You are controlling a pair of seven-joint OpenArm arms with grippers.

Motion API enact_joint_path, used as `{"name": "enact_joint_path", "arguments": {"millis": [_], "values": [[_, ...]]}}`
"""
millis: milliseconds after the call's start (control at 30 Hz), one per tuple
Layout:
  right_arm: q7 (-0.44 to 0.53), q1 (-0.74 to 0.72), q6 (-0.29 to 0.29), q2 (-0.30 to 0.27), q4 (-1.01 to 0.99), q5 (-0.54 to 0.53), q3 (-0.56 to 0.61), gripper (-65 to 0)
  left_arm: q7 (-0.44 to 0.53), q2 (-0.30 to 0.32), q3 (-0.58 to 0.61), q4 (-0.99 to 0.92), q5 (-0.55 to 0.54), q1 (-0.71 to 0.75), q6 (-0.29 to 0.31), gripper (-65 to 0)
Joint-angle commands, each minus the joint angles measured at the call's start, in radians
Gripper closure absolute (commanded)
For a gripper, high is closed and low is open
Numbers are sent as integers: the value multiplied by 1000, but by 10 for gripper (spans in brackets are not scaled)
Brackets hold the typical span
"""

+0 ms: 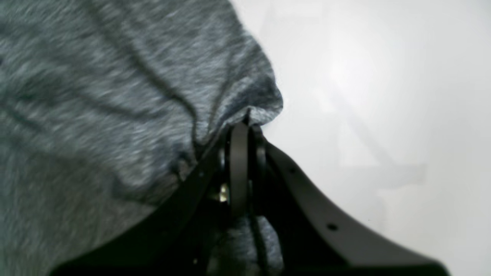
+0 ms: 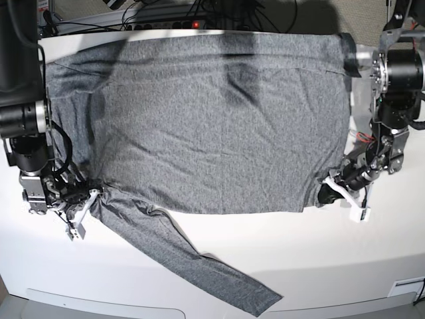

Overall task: Fold the T-shirt properly
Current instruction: 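Grasp the side edges with both grippers, then lift both edges and fold them over toward the collar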

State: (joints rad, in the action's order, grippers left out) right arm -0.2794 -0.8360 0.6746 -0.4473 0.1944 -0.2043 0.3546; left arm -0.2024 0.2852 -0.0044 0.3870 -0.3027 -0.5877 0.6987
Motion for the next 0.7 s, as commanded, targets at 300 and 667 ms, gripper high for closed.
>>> {"name": "enact_joint_path", "arguments": {"millis": [300,667], "values": [[-124,-24,23,-94,176,-110,1,0,-121,42,1,118,-123,-24,-1,0],[-295,117,23,-264,503,-422,1,0,-200,50,-1,139,-230,-21,-1,0]]}}
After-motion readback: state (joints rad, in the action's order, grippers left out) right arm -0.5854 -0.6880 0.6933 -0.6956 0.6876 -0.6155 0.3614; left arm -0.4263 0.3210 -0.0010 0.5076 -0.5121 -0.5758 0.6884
